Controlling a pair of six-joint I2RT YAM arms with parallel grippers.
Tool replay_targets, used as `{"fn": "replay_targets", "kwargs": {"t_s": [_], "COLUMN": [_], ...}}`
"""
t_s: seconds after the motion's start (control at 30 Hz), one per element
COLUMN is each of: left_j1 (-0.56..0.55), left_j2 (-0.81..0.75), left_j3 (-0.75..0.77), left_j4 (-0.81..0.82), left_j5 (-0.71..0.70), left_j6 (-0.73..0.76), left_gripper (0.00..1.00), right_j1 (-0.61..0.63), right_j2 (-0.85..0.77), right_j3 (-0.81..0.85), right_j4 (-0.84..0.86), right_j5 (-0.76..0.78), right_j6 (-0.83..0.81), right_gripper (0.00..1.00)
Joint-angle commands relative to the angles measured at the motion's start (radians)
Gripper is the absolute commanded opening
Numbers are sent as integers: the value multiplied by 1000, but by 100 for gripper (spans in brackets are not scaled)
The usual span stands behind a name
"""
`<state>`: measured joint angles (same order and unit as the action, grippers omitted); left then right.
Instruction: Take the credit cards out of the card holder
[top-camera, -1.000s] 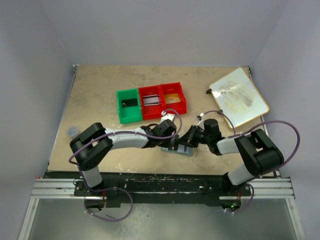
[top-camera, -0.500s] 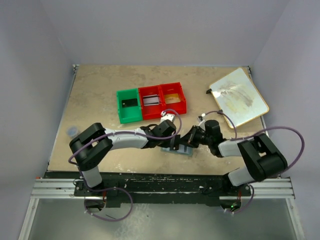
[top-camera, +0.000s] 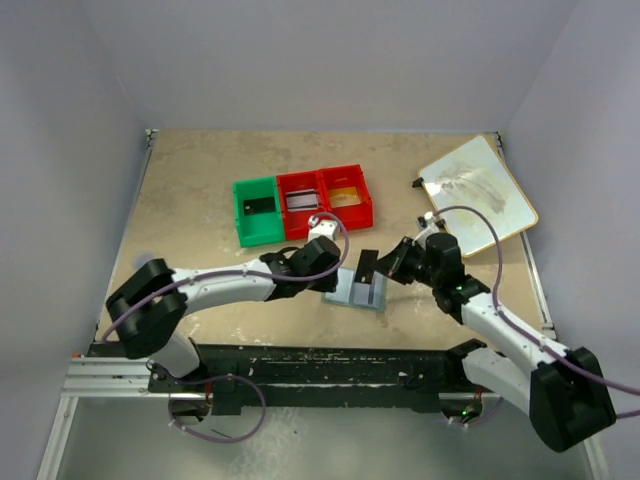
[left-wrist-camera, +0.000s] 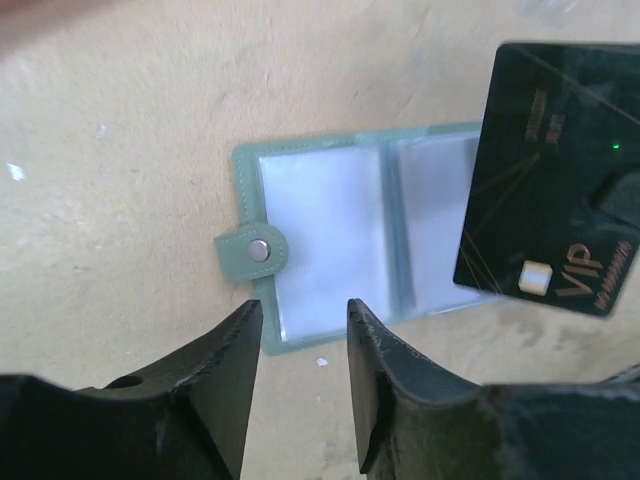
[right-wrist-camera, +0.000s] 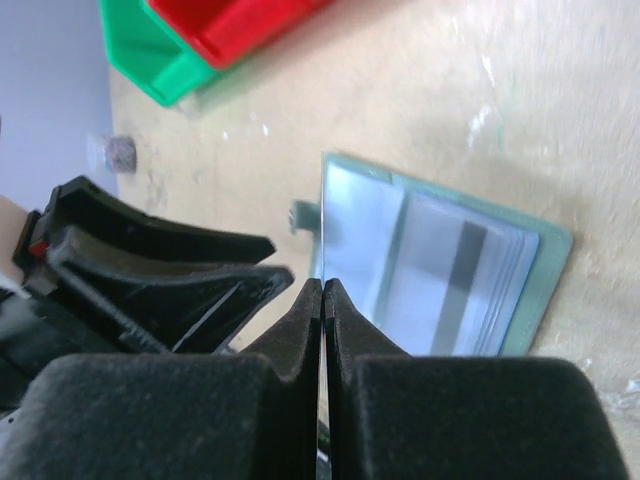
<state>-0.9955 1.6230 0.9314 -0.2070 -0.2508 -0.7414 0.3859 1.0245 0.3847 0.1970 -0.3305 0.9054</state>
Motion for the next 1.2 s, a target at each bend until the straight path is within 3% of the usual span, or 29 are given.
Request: {"fn": "replay_targets", "kwargs": {"t_s": [0.0,0.2,0.33,0.47,0.8,0.87,1.17], "left_j1": [1,20,39,50,52,53,133], "left_j2": [-164,-271,-369,-463,-645,-687,-766], "left_j3": [-6,-61,-148,-217,-268,-278,-259], "left_j4": [13,-38,-70,-148,-446,-490,-629], "left_j5": [-87,-223,-316,-430,-648,-673,-685], "left_j6": [5,-25,-96,-212,-511,-565,-610], "left_gripper": [39,44,48,53,59,63,65], "right_j1": [1,34,107,182,250,270,375], "right_j2": [-94,-20,71,157,434,495,799], "right_j3": [100,205,322,423,678,737,1055], "right_j4": [-36,66,43,65,90,89,117], "right_j5": [128,86,184,259,225,213,239], "right_j6": [-122,-239,-366,-470,-614,-662,-956], "right_gripper": [0,0,0,0,0,0,0]}}
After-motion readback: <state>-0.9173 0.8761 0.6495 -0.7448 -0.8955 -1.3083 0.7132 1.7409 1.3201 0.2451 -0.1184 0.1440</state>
